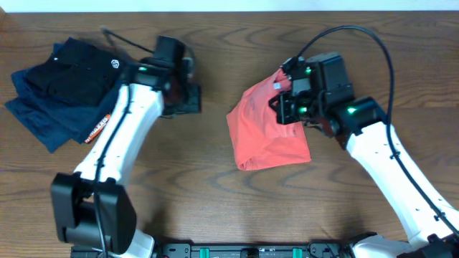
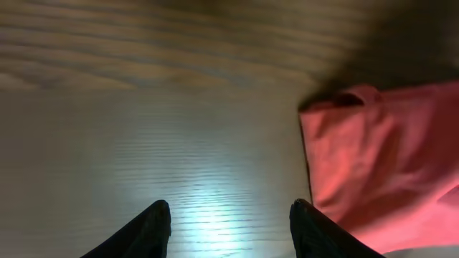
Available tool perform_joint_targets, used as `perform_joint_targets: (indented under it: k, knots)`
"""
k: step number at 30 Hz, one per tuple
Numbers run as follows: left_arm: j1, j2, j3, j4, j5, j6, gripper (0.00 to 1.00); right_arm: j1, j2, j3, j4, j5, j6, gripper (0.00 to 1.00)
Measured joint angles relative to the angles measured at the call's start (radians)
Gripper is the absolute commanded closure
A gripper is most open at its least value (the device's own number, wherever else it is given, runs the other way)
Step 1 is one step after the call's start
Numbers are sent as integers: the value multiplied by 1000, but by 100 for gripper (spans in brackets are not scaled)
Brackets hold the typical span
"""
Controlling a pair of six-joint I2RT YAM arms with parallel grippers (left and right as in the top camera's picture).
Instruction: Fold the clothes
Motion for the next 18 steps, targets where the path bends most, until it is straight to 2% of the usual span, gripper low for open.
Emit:
perform_joint_targets:
  k: [18]
  knots:
    - [140, -4, 0, -16, -2, -3, 44, 309, 25, 0, 270, -105, 130, 99]
